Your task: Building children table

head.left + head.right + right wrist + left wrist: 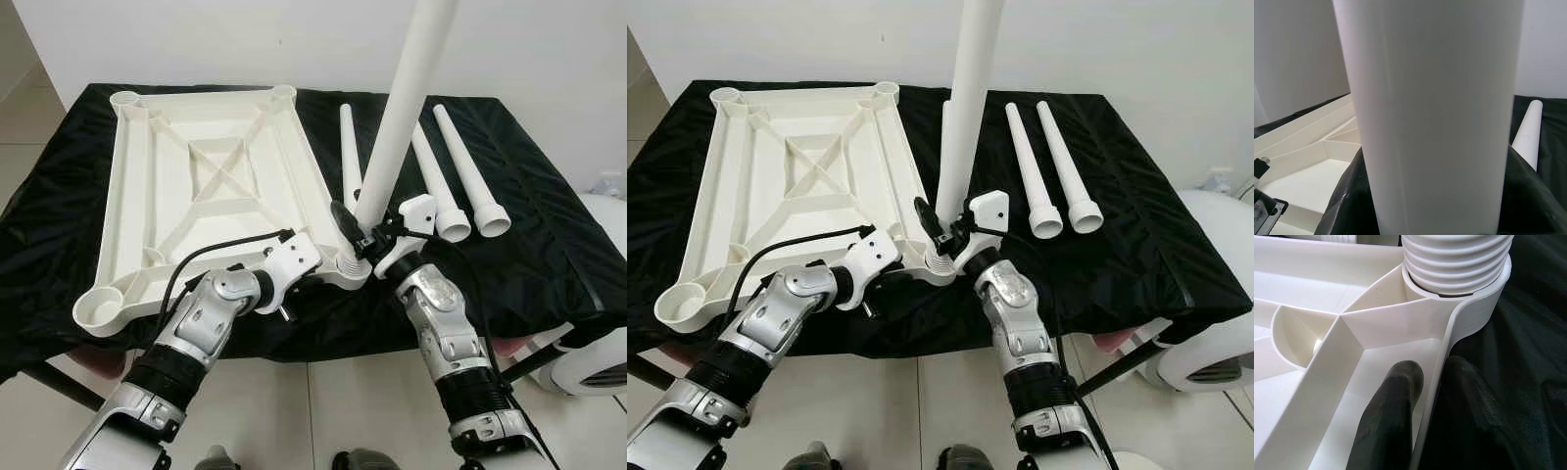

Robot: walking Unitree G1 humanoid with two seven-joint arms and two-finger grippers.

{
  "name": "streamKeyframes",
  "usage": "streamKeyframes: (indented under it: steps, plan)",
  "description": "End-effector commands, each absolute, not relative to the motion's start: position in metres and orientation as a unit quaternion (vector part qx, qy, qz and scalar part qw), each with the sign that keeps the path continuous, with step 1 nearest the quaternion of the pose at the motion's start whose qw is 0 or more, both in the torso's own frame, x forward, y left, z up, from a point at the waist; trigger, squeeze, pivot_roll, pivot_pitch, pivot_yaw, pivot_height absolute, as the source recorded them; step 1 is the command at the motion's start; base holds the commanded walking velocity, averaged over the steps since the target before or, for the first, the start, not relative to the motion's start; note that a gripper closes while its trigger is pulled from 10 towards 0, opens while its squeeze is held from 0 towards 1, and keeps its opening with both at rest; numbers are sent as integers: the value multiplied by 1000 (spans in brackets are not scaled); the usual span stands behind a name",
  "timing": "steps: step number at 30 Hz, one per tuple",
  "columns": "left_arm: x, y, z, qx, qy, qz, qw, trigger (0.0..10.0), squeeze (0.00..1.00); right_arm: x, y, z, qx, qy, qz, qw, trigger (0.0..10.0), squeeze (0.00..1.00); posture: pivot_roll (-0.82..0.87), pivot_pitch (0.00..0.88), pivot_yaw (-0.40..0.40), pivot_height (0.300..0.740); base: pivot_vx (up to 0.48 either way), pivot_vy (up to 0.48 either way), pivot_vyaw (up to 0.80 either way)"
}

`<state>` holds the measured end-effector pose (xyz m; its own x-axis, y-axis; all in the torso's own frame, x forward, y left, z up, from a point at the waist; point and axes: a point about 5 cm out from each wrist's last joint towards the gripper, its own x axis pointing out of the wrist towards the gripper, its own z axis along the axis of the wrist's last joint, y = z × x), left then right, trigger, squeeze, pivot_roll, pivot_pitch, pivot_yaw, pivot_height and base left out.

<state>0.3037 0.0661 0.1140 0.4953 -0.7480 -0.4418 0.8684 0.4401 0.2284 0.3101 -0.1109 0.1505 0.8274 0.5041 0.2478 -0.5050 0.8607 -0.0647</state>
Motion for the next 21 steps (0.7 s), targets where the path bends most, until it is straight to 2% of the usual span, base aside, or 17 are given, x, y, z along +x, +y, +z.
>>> streamKeyframes:
  steps: [1, 9, 21]
  plan:
    - [300, 67, 110, 217, 148, -484, 835, 10000, 0, 304, -119, 122, 16, -73, 257, 963, 10000, 0, -26, 20, -23, 740, 0, 0, 0]
    - [300, 69, 111, 219, 148, -484, 834, 10000, 0, 303, -121, 118, 37, -69, 254, 964, 10000, 0, -20, 25, -16, 740, 0, 0, 0]
    - [301, 69, 113, 220, 148, -485, 833, 10000, 0, 313, -125, 111, 7, -29, 243, 970, 10000, 0, -20, 24, -11, 740, 0, 0, 0]
